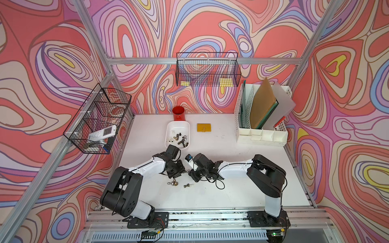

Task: Put the chess pieces into the storage box
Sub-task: Pick up the chess piece at the center of the board.

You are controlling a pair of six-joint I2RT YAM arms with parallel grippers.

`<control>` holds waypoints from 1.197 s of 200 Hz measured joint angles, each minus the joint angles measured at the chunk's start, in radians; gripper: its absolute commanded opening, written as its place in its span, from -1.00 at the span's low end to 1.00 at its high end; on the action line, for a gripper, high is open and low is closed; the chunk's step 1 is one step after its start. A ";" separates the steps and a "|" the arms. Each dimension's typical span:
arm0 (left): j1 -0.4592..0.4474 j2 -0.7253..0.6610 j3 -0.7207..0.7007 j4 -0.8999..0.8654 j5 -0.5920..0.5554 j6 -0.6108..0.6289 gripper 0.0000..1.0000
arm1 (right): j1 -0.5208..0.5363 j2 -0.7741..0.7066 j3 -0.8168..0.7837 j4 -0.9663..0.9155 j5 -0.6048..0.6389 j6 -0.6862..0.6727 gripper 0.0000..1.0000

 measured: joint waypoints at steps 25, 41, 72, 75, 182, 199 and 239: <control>-0.001 -0.030 -0.019 0.038 -0.020 -0.042 -0.20 | -0.009 0.000 -0.009 0.017 -0.027 0.000 -0.96; -0.001 -0.039 -0.029 0.060 -0.029 -0.069 -0.20 | -0.015 0.000 -0.013 0.025 -0.042 0.001 -0.96; -0.001 -0.033 -0.033 0.092 -0.032 -0.099 -0.20 | -0.021 0.000 -0.016 0.029 -0.059 0.002 -0.94; -0.001 -0.029 -0.033 0.095 -0.032 -0.101 -0.20 | -0.021 0.000 -0.016 0.030 -0.060 0.002 -0.94; -0.010 0.053 -0.051 0.247 0.013 -0.138 -0.82 | -0.026 0.001 -0.019 0.034 -0.075 0.006 -0.89; -0.009 0.045 -0.060 0.251 0.009 -0.140 -0.89 | -0.027 0.001 -0.019 0.034 -0.075 0.007 -0.87; -0.013 0.007 -0.070 0.205 -0.040 -0.126 -1.00 | -0.027 0.001 -0.019 0.034 -0.072 0.013 -0.86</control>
